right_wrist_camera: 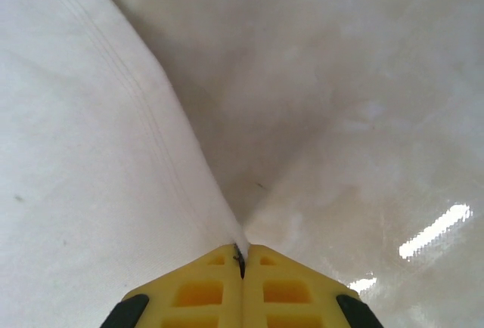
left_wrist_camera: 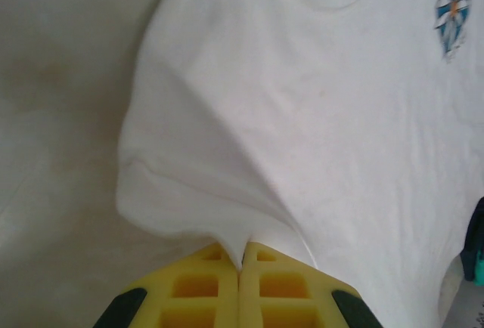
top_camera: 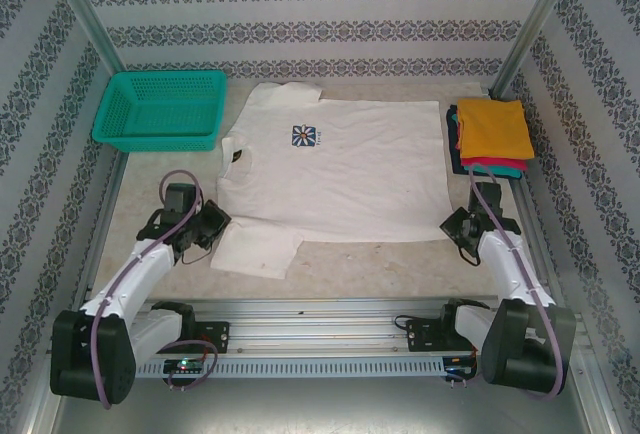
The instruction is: Fold and stack the t-shirts
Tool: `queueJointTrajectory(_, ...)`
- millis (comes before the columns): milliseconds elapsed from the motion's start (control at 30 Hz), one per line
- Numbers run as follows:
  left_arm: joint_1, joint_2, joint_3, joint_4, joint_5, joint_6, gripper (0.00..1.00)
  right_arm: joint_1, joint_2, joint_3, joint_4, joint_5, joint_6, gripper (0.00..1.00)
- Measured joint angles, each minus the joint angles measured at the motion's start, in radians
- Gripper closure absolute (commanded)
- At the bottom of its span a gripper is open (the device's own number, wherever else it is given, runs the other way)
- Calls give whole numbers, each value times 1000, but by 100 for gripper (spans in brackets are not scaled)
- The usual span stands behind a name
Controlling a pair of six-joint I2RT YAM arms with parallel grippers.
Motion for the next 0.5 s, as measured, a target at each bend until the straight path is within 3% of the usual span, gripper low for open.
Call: queueJointTrajectory(500,10,282,361,-64,-11,97,100,0,125,194,35,0,11,100)
